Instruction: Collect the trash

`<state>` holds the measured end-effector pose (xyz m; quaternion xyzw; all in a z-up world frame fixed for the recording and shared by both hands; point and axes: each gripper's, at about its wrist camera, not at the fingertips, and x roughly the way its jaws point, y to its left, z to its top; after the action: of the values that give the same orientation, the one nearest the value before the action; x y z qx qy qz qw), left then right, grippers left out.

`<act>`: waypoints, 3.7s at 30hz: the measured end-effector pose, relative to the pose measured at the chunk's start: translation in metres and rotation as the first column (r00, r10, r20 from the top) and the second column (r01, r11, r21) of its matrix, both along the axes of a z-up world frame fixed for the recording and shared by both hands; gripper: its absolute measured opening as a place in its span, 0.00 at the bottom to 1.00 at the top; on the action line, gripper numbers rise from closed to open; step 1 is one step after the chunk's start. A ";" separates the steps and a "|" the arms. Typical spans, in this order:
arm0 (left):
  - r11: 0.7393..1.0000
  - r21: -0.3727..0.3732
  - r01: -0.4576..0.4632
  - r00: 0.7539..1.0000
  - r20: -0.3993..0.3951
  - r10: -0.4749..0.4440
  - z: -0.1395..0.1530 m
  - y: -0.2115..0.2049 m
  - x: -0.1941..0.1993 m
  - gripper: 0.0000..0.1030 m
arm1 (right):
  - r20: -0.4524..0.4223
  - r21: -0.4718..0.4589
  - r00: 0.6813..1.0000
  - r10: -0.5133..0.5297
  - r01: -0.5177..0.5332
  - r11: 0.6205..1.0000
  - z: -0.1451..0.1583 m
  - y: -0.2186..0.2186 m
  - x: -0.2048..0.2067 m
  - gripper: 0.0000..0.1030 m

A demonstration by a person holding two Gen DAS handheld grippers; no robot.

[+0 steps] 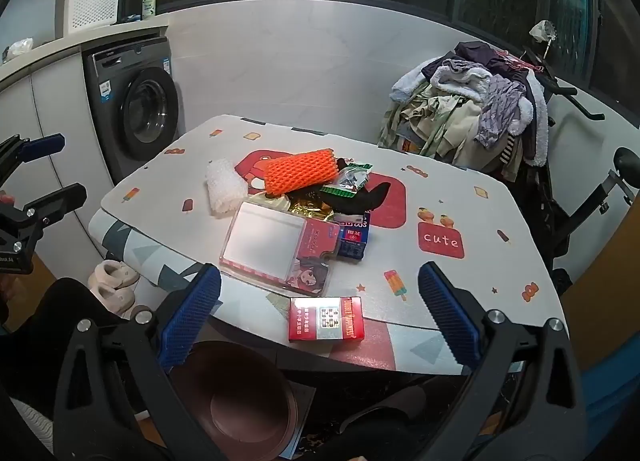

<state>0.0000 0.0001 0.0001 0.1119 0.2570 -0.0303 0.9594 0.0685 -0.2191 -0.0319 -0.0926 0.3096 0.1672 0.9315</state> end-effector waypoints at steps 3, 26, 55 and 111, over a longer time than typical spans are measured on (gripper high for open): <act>1.000 -0.002 0.000 1.000 0.002 0.000 0.000 0.000 0.000 0.95 | -0.002 0.000 1.000 -0.002 0.002 1.000 0.001 -0.002 0.003 0.95; 1.000 -0.003 -0.001 1.000 0.001 0.001 0.000 0.000 0.000 0.95 | -0.007 0.001 1.000 -0.010 0.010 1.000 -0.006 -0.003 0.000 0.95; 1.000 -0.008 -0.002 1.000 0.001 0.002 0.000 0.001 0.000 0.95 | -0.010 -0.002 1.000 -0.011 0.011 1.000 -0.007 -0.003 0.000 0.95; 1.000 -0.020 0.000 0.993 -0.121 -0.003 -0.081 0.014 0.042 0.95 | -0.249 -0.006 0.968 -0.017 0.016 1.000 -0.142 -0.001 0.074 0.95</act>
<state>0.0415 0.0144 -0.0813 0.1006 0.3145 -0.0403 0.9431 0.1423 -0.2205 -0.1738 -0.0701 0.4252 0.1691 0.8864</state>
